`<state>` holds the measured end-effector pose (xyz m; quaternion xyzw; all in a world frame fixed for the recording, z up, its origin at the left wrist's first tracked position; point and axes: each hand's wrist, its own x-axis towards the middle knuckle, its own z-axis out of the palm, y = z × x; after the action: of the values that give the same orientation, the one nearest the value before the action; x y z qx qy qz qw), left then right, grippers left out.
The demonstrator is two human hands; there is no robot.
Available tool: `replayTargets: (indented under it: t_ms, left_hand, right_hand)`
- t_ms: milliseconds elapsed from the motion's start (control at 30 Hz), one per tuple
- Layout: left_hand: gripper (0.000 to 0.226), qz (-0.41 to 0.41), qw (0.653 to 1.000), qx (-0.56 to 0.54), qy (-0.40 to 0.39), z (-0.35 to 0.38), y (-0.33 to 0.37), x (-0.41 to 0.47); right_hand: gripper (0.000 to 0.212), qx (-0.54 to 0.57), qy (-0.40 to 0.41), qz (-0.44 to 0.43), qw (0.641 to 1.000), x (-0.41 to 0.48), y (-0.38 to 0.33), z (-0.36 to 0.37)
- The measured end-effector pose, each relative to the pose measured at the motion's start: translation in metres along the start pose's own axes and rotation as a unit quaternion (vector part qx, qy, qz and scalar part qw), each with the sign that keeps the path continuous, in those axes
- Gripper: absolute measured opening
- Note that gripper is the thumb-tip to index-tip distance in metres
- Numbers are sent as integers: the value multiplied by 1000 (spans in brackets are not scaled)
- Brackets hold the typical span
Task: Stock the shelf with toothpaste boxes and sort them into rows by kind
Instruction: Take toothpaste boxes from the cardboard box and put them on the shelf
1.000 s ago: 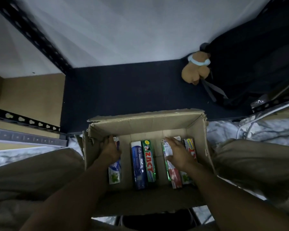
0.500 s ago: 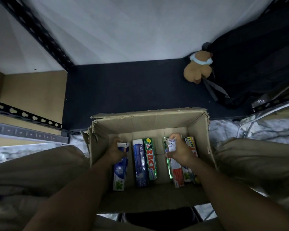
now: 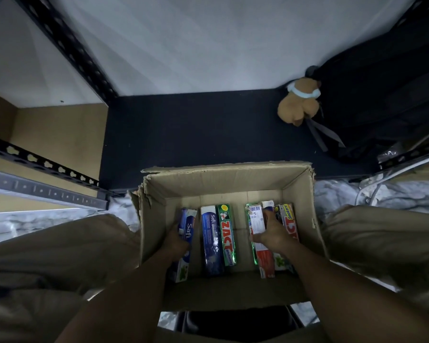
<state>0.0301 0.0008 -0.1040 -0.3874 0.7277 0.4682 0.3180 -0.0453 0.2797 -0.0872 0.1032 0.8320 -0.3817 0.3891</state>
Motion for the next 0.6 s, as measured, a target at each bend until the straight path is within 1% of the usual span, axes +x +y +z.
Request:
replayTargets:
  t_ms: [67,100,167,200,267,333,367,433,533,600]
  left_hand:
    - [69,1,1000,-13,-7,-1,4,-7]
    - [57,-7,999,-32,-10,-2,5,-10]
    - [30,-11,998,-61,-15,-2,8,-18]
    - [24,-6,996,-82,-18,-1,11,-22]
    - [24,-1,994,-111,-12,-2,19,-25]
    - [30,-2,991,-133,-11,-4,28,-29]
    - [31,3,991,-134,-11,-4,31,-30]
    - [29,14,992,-125,0,-6,35,-39]
    - [35,15,991,-132,4,-5,38,-55]
    - [38,15,989,-150,-7,-1,38,-63]
  right_hand:
    - [91,-4,-18,-2,1000,-3,1,0]
    - [91,-8,-25,1,1000,-5,2,0]
    - [87,-13,-40,12,999,-9,3,0]
    - [82,-14,-42,14,999,-10,4,0]
    - [67,-21,-25,12,999,-13,2,-1]
    - [56,-21,17,13,1000,-17,-1,-3]
    - [56,-10,29,15,999,-20,-4,-4]
    - [61,-23,28,-4,999,-26,-6,-5]
    - [67,-56,-8,-33,998,-38,-7,0]
    - [65,-58,-30,-38,997,-43,-7,6]
